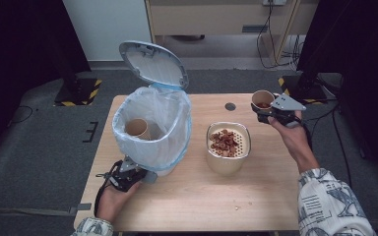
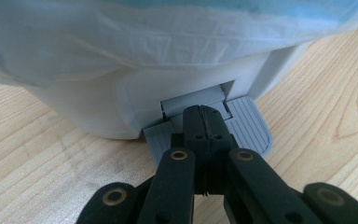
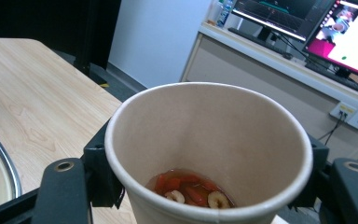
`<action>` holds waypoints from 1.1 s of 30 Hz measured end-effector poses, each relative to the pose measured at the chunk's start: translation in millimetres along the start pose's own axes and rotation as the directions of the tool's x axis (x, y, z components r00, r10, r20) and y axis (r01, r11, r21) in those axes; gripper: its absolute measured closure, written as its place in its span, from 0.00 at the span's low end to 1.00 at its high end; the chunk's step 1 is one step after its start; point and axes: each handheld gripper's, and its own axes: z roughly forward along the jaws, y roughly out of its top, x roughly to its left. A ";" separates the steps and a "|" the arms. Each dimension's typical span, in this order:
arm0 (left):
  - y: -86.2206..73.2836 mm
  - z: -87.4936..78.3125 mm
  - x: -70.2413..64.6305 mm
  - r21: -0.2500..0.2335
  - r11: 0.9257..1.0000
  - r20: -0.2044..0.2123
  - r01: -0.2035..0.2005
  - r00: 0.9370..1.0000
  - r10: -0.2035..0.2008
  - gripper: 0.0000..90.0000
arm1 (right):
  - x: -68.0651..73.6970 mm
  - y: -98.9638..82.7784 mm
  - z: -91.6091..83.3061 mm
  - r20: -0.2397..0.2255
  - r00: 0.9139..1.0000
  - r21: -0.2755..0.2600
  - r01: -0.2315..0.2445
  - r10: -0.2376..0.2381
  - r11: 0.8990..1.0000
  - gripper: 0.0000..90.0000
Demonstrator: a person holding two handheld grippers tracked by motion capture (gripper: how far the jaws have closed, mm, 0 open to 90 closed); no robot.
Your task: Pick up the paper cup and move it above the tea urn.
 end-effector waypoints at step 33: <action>0.6 0.7 -0.2 0.001 1.000 0.004 0.001 1.000 -0.001 1.00 | 3.8 45.8 0.4 -0.037 0.980 -0.040 0.193 -0.194 0.980 0.33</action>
